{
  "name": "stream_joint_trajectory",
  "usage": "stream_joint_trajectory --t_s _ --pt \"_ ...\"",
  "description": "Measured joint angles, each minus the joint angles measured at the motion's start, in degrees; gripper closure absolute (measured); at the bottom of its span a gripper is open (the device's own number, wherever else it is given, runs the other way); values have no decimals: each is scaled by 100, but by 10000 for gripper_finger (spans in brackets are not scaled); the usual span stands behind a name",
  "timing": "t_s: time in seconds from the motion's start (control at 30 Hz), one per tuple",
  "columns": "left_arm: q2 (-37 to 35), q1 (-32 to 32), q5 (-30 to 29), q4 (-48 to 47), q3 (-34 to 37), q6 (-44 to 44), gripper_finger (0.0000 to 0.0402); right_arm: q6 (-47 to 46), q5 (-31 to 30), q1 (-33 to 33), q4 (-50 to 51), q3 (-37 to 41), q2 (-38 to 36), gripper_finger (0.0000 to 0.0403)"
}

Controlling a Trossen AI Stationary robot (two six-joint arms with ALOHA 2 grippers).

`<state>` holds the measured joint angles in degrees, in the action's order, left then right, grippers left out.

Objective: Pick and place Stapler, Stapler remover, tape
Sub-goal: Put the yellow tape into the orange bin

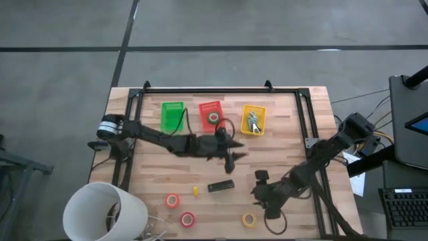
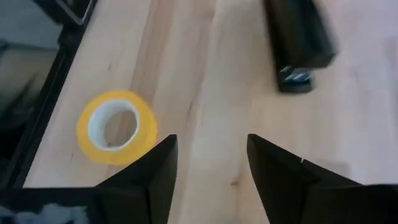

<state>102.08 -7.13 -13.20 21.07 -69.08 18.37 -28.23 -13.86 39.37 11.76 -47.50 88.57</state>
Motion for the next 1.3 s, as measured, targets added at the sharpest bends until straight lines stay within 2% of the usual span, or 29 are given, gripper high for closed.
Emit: stream_joint_trajectory --t_s 0.13,0.33,0.53,0.73,1.03,1.3 --pt "0 -424 -302 439 2 -369 206 -155 324 -4 -111 -306 511 194" --pt "-106 -654 -358 884 0 -578 206 -141 926 1 -142 -888 1251 192" --pt "-127 -682 -359 803 0 -531 208 9 987 -2 189 -1306 1642 193" --pt "-127 -680 -359 795 0 -595 207 72 986 -29 285 -1219 1613 201" --pt "-127 -680 -355 852 0 -689 207 103 1074 -166 192 -1046 1615 249" --pt "-127 -680 -340 845 0 -710 207 258 1118 -171 197 -1044 1612 326"
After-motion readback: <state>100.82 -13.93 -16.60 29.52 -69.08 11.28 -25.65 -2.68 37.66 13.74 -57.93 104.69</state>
